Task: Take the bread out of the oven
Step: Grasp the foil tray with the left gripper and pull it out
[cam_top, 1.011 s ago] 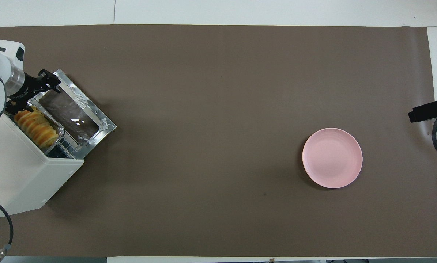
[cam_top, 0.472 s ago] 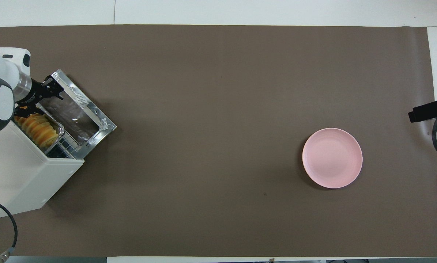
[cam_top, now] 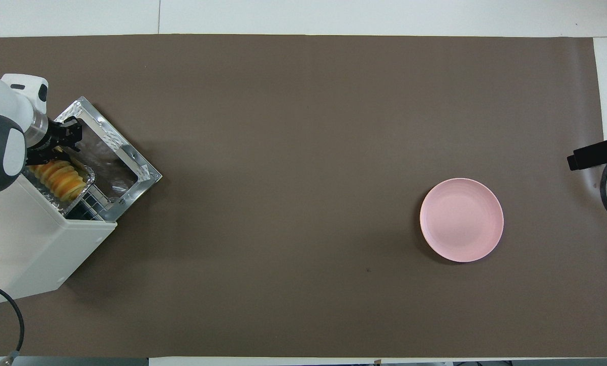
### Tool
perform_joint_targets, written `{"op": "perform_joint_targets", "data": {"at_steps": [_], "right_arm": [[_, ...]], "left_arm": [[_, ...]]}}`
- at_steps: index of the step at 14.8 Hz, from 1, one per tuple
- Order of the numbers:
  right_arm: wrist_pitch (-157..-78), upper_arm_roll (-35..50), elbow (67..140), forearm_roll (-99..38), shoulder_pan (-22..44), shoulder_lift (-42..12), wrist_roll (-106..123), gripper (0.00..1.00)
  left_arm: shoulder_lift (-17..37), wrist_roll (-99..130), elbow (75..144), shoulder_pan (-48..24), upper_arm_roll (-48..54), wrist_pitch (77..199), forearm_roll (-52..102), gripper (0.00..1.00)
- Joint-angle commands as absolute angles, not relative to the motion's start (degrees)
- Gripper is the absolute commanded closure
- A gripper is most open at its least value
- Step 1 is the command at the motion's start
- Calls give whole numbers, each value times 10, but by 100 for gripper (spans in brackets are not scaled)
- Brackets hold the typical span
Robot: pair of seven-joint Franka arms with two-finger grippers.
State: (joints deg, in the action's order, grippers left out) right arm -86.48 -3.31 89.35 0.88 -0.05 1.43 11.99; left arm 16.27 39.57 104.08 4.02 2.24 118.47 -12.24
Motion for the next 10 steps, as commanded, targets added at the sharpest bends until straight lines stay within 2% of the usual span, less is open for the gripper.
{"op": "perform_joint_targets", "data": {"at_steps": [1,3,7,10], "right_arm": [[-861,-26,898,13,-10,18,127,0],[-861,-26,898,13,-10,18,127,0],[-861,-26,898,13,-10,18,127,0],[-861,-26,898,13,-11,18,127,0]], "left_arm": [[155,388,1032,31,21,1178,-143,100],[173,388,977,22,24,1142,-144,100],[247,384,798,-70,26,1040,-117,100],[254,385,772,-176,25,1031,-109,100]]}}
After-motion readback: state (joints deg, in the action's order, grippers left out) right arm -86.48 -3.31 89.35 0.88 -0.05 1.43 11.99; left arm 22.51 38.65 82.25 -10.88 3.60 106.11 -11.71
